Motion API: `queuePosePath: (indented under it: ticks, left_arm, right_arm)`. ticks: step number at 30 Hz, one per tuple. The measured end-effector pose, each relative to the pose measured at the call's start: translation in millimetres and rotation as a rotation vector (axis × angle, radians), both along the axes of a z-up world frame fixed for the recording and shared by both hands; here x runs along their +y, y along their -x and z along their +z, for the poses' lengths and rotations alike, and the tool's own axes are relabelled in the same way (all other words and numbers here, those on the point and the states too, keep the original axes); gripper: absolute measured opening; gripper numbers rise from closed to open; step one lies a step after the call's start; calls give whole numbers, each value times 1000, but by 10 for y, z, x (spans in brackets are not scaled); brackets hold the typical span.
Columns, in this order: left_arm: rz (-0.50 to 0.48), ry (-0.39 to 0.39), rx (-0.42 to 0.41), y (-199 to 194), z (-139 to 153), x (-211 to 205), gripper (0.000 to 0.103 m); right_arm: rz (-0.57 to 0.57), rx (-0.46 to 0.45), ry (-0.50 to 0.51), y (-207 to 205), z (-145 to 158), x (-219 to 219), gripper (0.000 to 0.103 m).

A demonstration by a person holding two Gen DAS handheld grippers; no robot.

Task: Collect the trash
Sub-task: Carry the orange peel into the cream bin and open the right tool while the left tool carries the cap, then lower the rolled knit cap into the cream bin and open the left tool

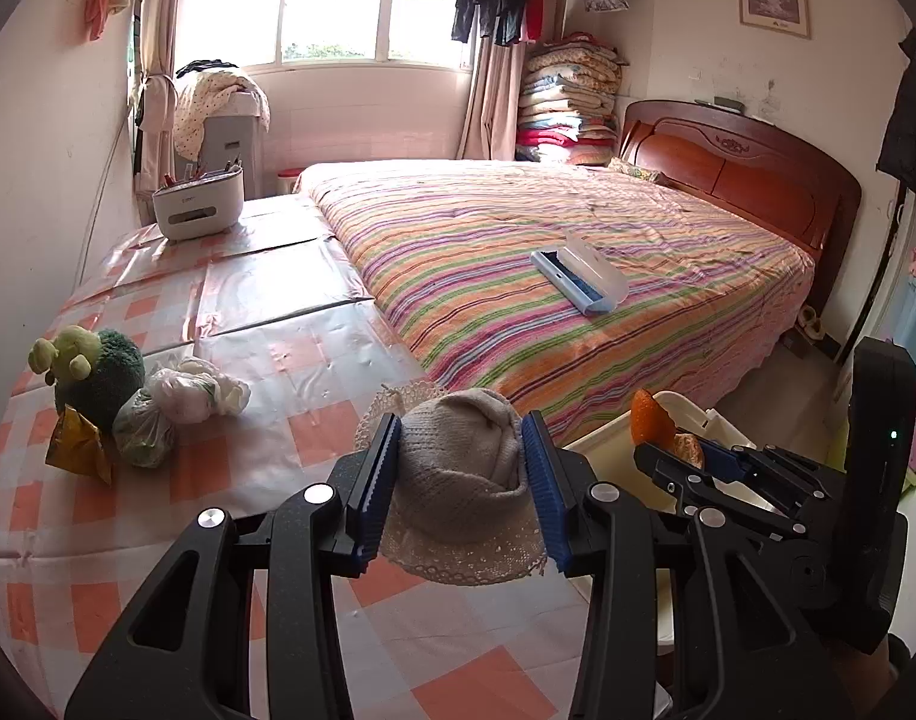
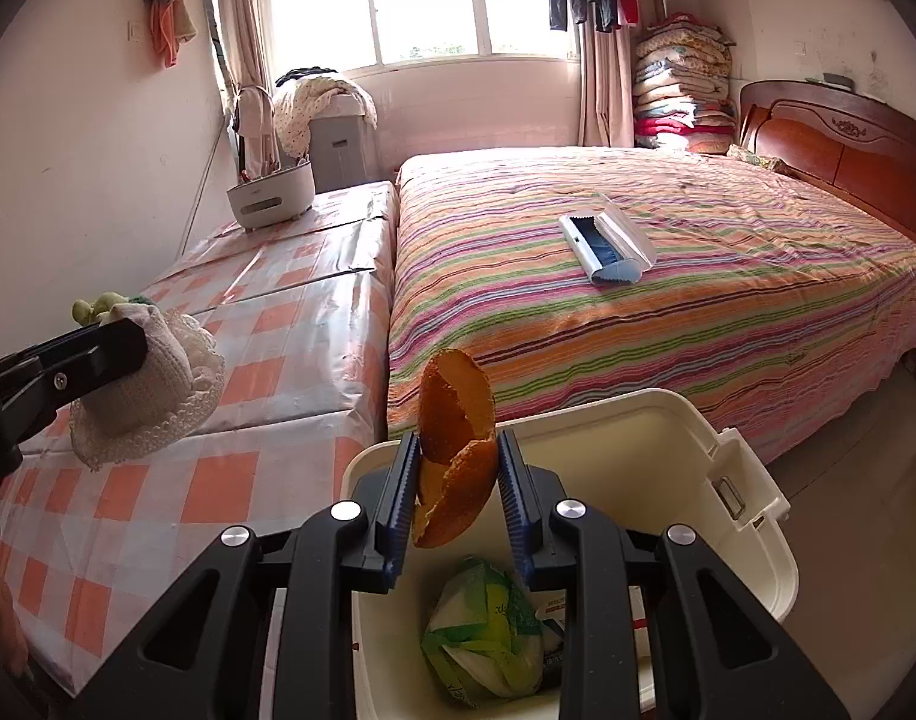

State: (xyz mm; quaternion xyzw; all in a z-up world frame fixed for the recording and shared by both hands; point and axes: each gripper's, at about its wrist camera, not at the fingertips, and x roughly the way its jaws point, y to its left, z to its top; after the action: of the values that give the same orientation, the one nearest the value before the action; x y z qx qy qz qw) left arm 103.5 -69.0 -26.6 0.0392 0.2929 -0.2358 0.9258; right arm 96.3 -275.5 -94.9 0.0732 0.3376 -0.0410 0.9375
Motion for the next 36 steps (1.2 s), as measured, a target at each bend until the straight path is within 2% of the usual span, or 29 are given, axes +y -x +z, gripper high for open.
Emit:
queuePosePath:
  ticks: [9, 17, 19, 20, 21, 29, 36]
  left_arm:
    - [-41, -9, 19, 16, -59, -217, 40]
    - [-66, -25, 26, 30, -103, -354, 40]
    - [-71, -29, 30, 30, -117, -380, 41]
    - [-74, -31, 32, 31, -122, -392, 41]
    - [-75, -32, 32, 33, -127, -400, 41]
    - [-106, -28, 58, 17, -173, -517, 41]
    - [-167, -19, 114, -6, -274, -730, 41]
  right_arm:
    - [-48, -6, -11, 48, 3, -169, 26]
    - [-89, -23, -38, 101, 14, -309, 31]
    - [-95, -26, -56, 111, 16, -343, 43]
    - [-103, -32, -62, 117, 24, -360, 57]
    - [-107, -42, -72, 130, 36, -377, 66]
    - [-171, -167, -151, 307, 187, -553, 66]
    - [-233, -267, -180, 459, 308, -680, 66]
